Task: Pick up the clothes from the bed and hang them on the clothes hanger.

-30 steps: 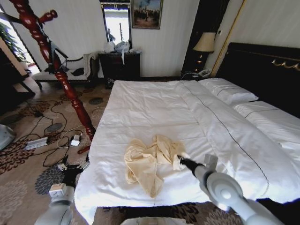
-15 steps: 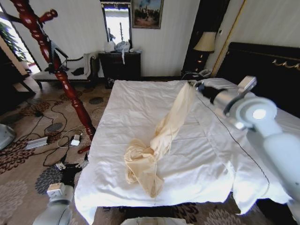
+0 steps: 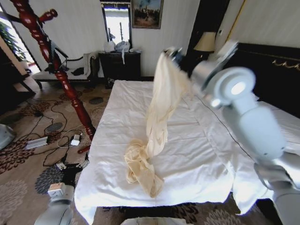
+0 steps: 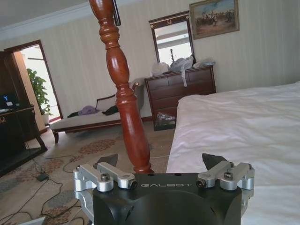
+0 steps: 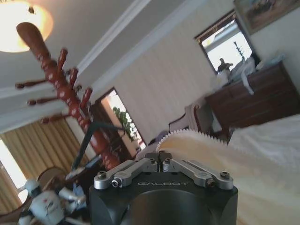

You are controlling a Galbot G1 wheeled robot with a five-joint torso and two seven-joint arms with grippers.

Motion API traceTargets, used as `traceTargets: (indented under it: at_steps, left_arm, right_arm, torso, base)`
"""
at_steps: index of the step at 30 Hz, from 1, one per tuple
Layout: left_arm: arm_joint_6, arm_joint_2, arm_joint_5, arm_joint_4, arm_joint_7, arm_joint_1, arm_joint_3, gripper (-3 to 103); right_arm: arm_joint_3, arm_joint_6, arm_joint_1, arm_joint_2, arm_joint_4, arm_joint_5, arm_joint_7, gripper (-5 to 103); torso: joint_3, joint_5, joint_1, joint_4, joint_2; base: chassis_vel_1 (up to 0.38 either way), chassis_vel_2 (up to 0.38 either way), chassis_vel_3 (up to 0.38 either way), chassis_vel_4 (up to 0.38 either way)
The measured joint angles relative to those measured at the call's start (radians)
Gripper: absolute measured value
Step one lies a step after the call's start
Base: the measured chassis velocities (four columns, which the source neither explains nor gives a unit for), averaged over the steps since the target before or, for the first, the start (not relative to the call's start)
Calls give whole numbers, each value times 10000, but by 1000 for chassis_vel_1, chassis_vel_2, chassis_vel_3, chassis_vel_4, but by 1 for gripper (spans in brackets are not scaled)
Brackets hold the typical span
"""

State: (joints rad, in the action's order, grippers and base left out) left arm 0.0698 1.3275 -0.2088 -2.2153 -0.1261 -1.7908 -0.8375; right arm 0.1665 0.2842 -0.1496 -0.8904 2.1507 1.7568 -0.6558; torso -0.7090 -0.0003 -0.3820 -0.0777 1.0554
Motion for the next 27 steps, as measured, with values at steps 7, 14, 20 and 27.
traceTargets:
  at_steps: [7,14,20,27]
  left_arm:
    - [-1,4,0,119,0,6,-47,100]
    - [0,122,117,224,0,132,103,100]
    - [17,120,137,287,4,199,136,100]
    - [14,101,129,289,6,193,119,100]
  right_arm:
    - [232,908,-1769,248,675,-441,-79,27]
    - [-637,945,-2682,680,632,-457,-184,48]
    - [-1855,767,-3507,1373,181,-288,-790,71]
    - [-3485,1041,-6005,3201,537,-334,-3654,96]
  torso:
    - [1,3,0,-4,1]
    - [1,3,2,-2,1]
    - [2,4,2,-1,1]
    - [2,3,2,-6,2]
  base:
    - [0,0,0,0]
    - [0,0,0,0]
    - [0,0,0,0]
    - [0,0,0,0]
